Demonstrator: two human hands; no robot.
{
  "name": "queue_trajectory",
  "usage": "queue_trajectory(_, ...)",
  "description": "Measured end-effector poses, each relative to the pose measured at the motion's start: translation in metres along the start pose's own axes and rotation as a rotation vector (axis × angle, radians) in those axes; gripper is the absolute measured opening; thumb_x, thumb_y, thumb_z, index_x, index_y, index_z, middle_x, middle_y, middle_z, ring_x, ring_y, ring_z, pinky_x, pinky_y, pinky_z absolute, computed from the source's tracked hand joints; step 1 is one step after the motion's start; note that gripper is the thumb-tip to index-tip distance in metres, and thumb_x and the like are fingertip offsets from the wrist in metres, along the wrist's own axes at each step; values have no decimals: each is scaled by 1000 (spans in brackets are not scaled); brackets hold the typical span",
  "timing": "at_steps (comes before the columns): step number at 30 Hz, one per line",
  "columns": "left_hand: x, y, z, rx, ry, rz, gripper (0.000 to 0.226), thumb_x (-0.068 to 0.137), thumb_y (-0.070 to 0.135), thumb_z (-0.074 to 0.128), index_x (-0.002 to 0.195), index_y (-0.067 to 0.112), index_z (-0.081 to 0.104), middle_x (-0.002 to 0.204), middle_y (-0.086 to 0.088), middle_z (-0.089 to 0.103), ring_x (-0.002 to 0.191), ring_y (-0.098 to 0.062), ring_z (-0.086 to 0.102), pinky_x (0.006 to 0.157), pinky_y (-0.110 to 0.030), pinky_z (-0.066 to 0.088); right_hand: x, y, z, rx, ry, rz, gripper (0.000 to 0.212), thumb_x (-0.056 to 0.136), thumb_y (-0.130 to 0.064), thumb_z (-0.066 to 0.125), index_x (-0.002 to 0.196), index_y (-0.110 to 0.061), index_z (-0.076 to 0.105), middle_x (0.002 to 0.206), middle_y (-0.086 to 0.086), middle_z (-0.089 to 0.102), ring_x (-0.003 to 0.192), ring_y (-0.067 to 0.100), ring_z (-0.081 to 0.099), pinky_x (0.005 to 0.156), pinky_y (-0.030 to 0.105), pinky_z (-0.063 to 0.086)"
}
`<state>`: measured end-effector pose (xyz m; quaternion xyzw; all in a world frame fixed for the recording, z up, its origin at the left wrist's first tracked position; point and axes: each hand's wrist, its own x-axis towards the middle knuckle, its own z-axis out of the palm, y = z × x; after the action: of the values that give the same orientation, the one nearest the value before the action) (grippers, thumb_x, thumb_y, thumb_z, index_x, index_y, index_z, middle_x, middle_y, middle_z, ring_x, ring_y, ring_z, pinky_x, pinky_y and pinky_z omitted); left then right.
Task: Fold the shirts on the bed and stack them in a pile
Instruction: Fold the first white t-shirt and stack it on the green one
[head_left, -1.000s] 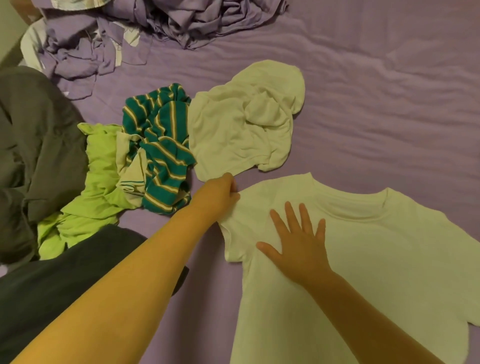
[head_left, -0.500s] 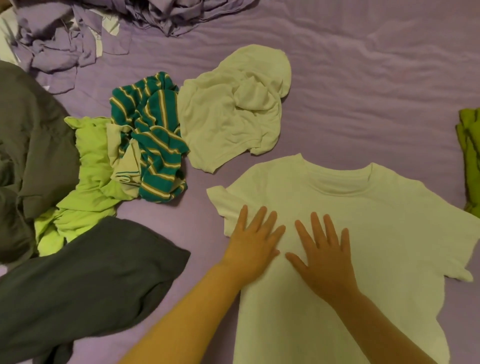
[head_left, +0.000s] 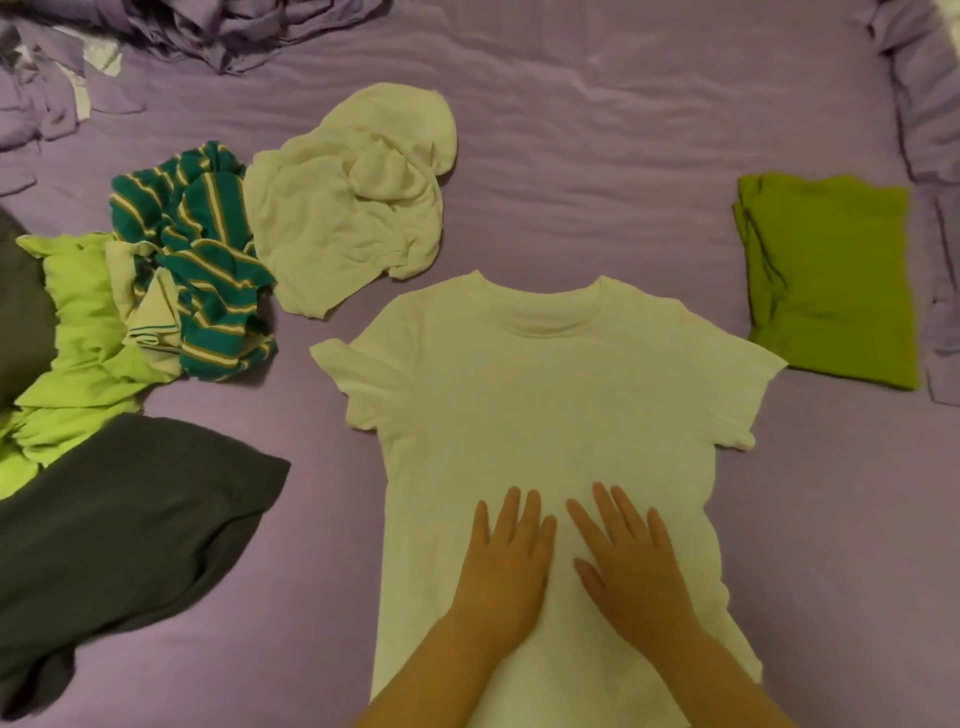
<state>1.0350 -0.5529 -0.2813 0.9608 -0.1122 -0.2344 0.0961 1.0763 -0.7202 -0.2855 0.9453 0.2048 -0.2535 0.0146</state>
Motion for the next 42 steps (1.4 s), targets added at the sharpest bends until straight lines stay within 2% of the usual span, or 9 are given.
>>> queue_trajectory(4, -21, 38, 18, -5, -78, -49, 69, 54, 34, 85, 119, 24, 65, 128, -16, 59, 118, -34, 57, 90, -54, 49, -37, 43, 12, 28, -48, -19, 60, 98, -42, -3, 138, -22, 37, 140, 11, 49, 130, 27, 33, 105, 44, 24)
queue_trajectory(9, -37, 82, 28, -44, -125, -140, 64, 50, 33, 85, 111, 28, 69, 129, -19, 57, 113, -38, 60, 85, -52, 51, -79, 87, 17, 196, 30, 4, 53, 101, -35, 10, 127, -20, 55, 135, 11, 53, 126, 28, 39, 90, 48, 50)
queue_trajectory(15, -46, 132, 36, -163, -135, -190, 53, 98, 18, 33, 149, 26, 19, 158, -16, -9, 145, -36, -9, 116, -50, 4, -117, 103, 31, 540, -10, 56, 60, 98, -21, 45, 149, -23, 12, 154, 1, 24, 139, 19, 28, 109, 24, 25)
queue_trajectory(21, -51, 146, 39, -236, -78, -143, 46, 101, 21, 33, 146, 22, 30, 155, -12, 20, 143, -32, 16, 113, -41, 24, -137, 104, 35, 898, 191, 217, 44, 96, -25, 49, 140, -22, 41, 134, 4, 54, 118, 23, 54, 97, 27, 41)
queue_trajectory(25, -55, 142, 34, -250, -18, -48, 42, 88, 24, 35, 115, 12, 65, 110, -18, 63, 99, -38, 63, 69, -40, 57, -155, 110, 37, 945, 174, 319, 49, 93, -32, 55, 139, -24, 42, 130, 4, 56, 114, 24, 55, 94, 33, 45)
queue_trajectory(29, -62, 154, 47, -160, -141, -15, 44, 100, 25, 30, 144, 23, 34, 155, -14, 18, 142, -35, 18, 112, -46, 27, -171, 100, 48, 883, 149, 179, 49, 97, -14, 48, 143, -25, 35, 142, 2, 45, 127, 20, 45, 106, 30, 36)
queue_trajectory(36, -91, 161, 59, -104, -191, -65, 54, 100, 34, 37, 150, 25, 17, 159, -7, 4, 146, -29, 4, 117, -47, 12, -197, 107, 58, 1097, 256, 506, 34, 94, -7, 51, 127, -15, 54, 127, 9, 59, 108, 24, 56, 87, 27, 45)
queue_trajectory(40, -94, 153, 62, -44, -117, -95, 61, 87, 33, 60, 142, 21, 35, 151, -12, 26, 139, -34, 24, 107, -48, 28, -196, 102, 58, 662, 235, 481, 38, 90, -9, 55, 128, -15, 52, 125, 11, 52, 101, 26, 53, 82, 32, 45)
queue_trajectory(42, -90, 147, 64, 3, -27, -54, 63, 57, 27, 83, 116, 20, 62, 121, -13, 57, 106, -35, 57, 77, -42, 49, -191, 92, 60, 330, 294, 289, 43, 79, -7, 68, 121, -15, 59, 123, 12, 55, 107, 32, 55, 86, 40, 47)
